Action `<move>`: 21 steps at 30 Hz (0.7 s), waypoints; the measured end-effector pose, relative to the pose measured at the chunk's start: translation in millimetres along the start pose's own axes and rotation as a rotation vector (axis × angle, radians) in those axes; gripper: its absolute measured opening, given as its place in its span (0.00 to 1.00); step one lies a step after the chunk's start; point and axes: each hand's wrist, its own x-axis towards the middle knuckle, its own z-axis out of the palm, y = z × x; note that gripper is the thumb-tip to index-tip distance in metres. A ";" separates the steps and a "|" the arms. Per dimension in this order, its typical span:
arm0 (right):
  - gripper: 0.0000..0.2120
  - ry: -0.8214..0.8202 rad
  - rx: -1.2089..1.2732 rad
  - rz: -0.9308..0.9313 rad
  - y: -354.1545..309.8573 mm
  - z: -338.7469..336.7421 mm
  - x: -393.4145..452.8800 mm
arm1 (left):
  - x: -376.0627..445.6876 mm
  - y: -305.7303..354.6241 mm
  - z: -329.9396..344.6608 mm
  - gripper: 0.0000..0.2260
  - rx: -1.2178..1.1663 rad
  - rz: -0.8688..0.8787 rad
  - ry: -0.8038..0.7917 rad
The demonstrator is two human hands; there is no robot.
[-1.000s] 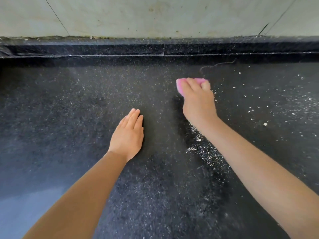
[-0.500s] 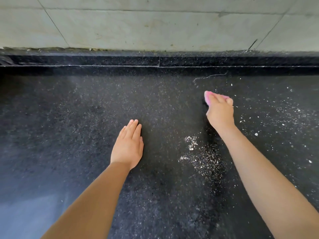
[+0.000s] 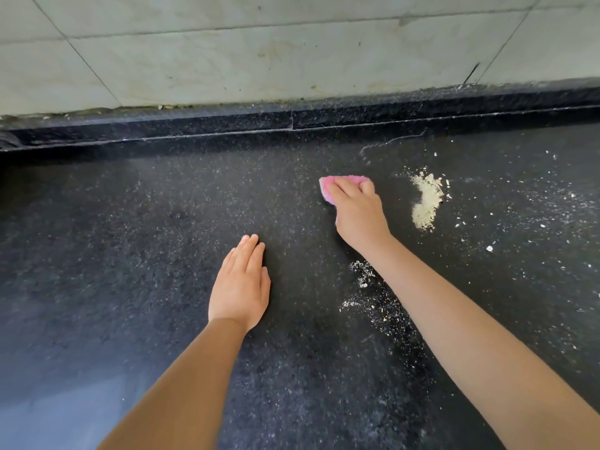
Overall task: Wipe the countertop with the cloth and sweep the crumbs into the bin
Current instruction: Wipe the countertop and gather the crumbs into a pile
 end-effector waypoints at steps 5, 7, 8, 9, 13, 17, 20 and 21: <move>0.26 0.005 -0.044 0.120 41.3 -5.6 5.9 | 0.7 -1.1 3.6 0.18 0.026 -0.025 -0.007; 0.24 -0.001 -0.079 0.200 60.1 -13.2 9.6 | 1.5 -1.8 4.9 0.19 0.050 -0.027 -0.020; 0.23 -0.019 -0.092 0.241 67.6 -17.9 12.2 | 1.7 -1.7 4.5 0.19 0.066 -0.021 -0.005; 0.20 -0.030 -0.097 0.272 72.5 -24.1 14.2 | 1.0 -0.6 3.5 0.18 0.067 -0.020 0.003; 0.19 0.078 -0.141 0.212 57.3 -39.8 6.9 | 1.5 -0.6 3.1 0.18 0.018 -0.018 0.041; 0.19 0.091 0.018 0.001 1.3 -29.5 -46.7 | 1.4 0.2 3.9 0.18 -0.003 -0.029 0.032; 0.19 0.023 0.057 -0.057 -30.9 -14.5 -87.9 | 0.9 1.2 2.6 0.17 -0.004 -0.039 0.019; 0.19 0.011 0.072 -0.080 -36.0 -5.9 -98.0 | 1.2 1.5 2.1 0.18 -0.003 -0.034 0.022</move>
